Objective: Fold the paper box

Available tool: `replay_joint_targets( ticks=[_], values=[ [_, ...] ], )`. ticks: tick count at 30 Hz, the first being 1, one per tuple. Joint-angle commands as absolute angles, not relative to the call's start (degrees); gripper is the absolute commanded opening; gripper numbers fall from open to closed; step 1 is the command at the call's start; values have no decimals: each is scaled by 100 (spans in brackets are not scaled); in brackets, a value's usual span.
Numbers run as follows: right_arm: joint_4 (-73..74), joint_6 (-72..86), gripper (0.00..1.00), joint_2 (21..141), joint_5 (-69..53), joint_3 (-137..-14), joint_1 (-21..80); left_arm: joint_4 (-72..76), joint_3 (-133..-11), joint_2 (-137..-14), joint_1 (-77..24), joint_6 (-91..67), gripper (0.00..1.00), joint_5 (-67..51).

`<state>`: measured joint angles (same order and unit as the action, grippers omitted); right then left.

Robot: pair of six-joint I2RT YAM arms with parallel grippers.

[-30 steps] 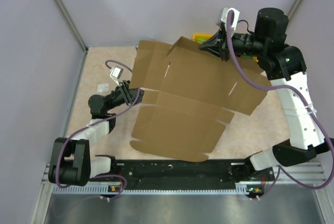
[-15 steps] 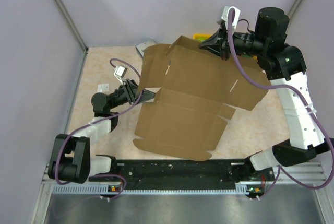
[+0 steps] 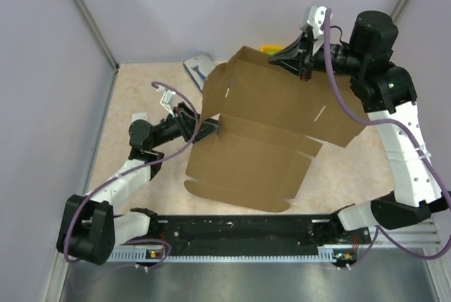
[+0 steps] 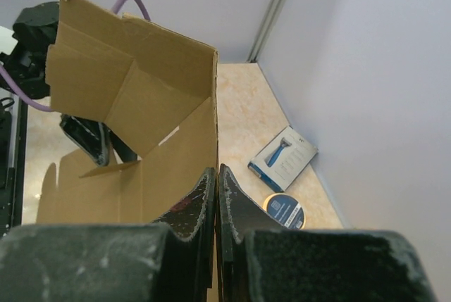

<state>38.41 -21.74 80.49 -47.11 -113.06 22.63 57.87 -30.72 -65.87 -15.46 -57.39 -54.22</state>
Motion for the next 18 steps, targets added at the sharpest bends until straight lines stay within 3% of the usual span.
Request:
replay_joint_targets(
  ticks=[1,8,18],
  values=[
    [3384,-1986,0,7778,-4870,-11329,2215,4863,-3138,-6251,-1582,-4853,51,-4844],
    [3384,-1960,0,7708,-4922,-11329,2215,3208,-2805,-5011,-1582,-3805,51,-3379],
    [3270,-1872,0,7655,-5071,-11294,2215,3472,-3206,-5580,-1503,-3999,60,-4103]
  ],
)
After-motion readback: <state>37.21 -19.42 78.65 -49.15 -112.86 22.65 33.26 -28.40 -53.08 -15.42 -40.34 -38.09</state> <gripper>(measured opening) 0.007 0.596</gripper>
